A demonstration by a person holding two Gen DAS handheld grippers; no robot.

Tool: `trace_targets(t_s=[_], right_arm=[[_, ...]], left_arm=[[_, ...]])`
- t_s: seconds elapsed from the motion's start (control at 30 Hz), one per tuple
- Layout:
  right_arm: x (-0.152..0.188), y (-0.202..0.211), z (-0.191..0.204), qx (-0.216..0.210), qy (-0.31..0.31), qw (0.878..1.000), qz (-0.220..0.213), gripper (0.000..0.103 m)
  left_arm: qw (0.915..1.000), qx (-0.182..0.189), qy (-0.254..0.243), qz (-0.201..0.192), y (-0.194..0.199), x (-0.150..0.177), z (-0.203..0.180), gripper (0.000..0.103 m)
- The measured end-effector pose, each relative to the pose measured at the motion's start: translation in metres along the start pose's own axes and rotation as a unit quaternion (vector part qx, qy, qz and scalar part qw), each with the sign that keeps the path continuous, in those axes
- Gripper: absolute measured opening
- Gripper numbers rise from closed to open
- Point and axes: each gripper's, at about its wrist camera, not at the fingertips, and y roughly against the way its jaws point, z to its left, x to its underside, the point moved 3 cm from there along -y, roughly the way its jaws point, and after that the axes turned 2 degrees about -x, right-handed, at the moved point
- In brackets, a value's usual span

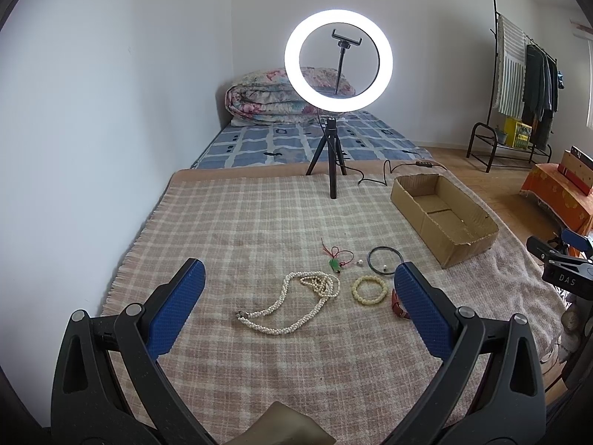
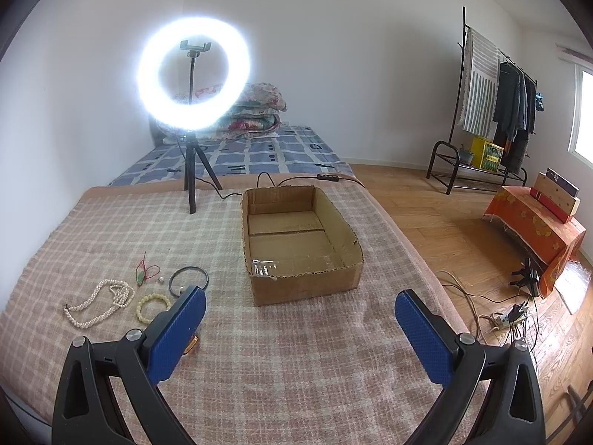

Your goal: Organize jewelry

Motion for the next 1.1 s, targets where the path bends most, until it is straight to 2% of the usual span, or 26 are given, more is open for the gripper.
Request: trace_targets(t_s=[0.53, 0.7, 0.87, 1.0, 1.1], right_arm=[[0.000, -0.003, 0.003, -0.004, 0.002, 1.000, 0.005, 0.103], [0.000, -0.006, 0.009, -0.014, 0.005, 1.000, 0.007, 0.103], [-0.002, -0.014, 0.020, -0.036, 0.015, 0.999, 0.009, 0.103], [0.001, -0.028, 0.031, -0.073, 0.019, 0.997, 0.024, 0.103], [0.004, -0.036, 0.036, -0.084, 0.021, 0.996, 0.031, 0.099]], left_arm=[[1.0000, -0.001, 0.001, 0.002, -0.001, 0.000, 0.001, 0.103], [0.9999, -0.006, 0.007, 0.011, -0.014, 0.007, 0.011, 0.103], [0.9997, -0.008, 0.017, 0.015, -0.026, 0.005, 0.028, 0.103], [0.9989, 0.000, 0.042, 0.024, -0.036, -0.004, 0.050, 0.103], [0.9980, 0.002, 0.057, 0.029, -0.043, -0.010, 0.066, 0.100]])
